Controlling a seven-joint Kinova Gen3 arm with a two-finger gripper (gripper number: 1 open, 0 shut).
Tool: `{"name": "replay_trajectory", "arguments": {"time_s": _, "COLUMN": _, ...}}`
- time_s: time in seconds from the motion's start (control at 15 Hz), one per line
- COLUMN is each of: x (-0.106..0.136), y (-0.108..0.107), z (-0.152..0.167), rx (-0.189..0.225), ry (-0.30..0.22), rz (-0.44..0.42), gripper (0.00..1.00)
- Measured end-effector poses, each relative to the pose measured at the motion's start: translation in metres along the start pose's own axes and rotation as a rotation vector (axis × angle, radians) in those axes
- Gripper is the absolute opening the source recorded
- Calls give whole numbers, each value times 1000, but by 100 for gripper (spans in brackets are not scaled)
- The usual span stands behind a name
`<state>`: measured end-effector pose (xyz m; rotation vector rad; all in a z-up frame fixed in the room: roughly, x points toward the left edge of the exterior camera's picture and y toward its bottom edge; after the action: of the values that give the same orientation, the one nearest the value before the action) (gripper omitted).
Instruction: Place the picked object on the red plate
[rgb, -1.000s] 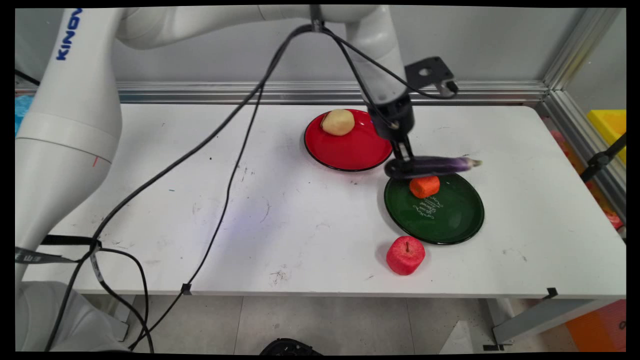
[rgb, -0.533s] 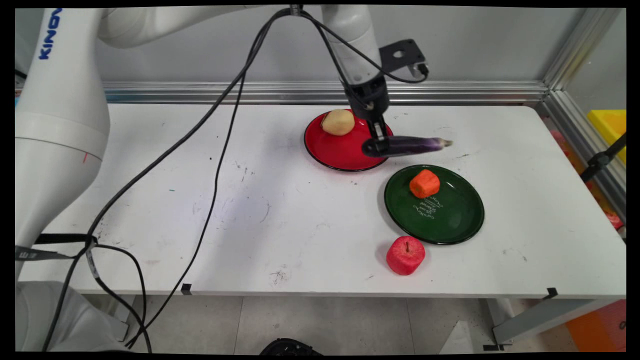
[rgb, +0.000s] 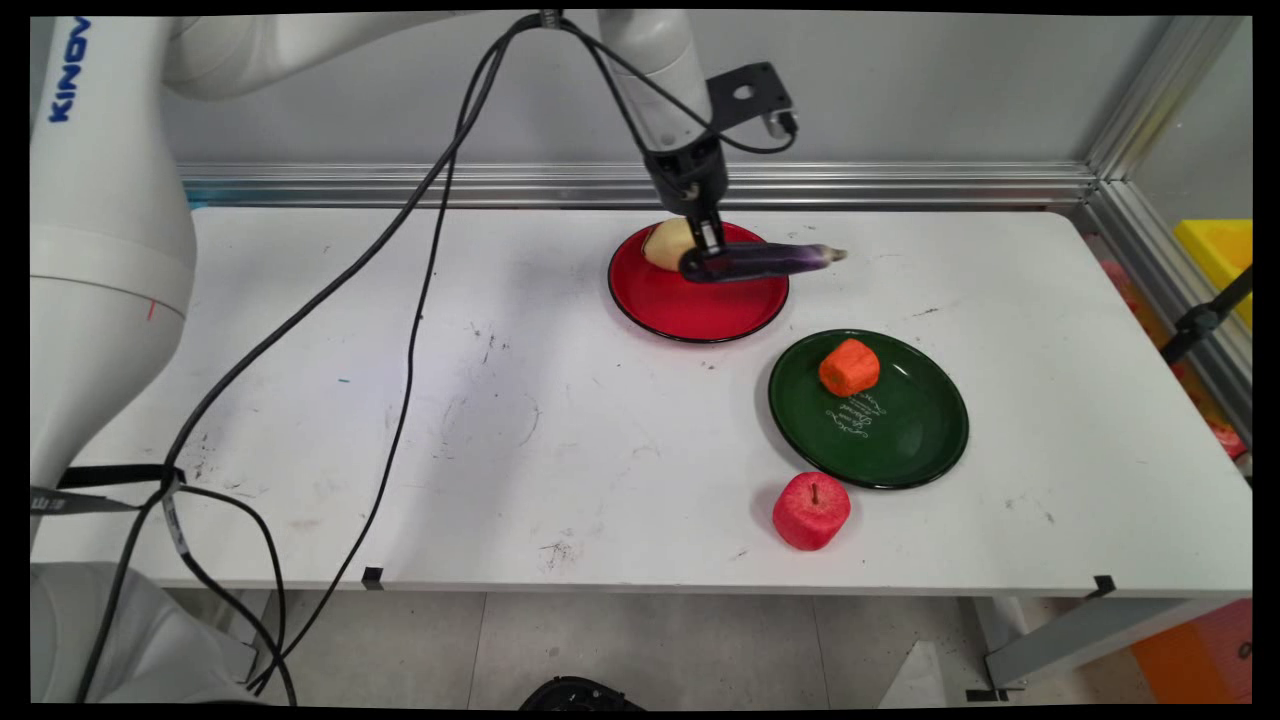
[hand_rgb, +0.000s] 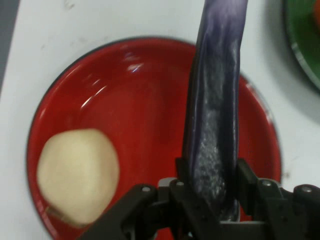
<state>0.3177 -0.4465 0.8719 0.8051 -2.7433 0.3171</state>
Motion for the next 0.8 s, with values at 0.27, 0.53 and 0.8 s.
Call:
{"name": "replay_trajectory", "arguments": {"time_s": 0.27, "x": -24, "y": -16, "z": 6, "rx": 28, "ry": -24, "rz": -10, "gripper": 0}}
{"name": "replay_trajectory", "arguments": {"time_s": 0.53, "x": -41, "y": -24, "z": 18, "rx": 24, "ry": -38, "rz": -11, "gripper": 0}}
{"name": "replay_trajectory", "arguments": {"time_s": 0.8, "x": -50, "y": -28, "z": 31, "rx": 19, "ry": -39, "rz": -12, "gripper": 0}}
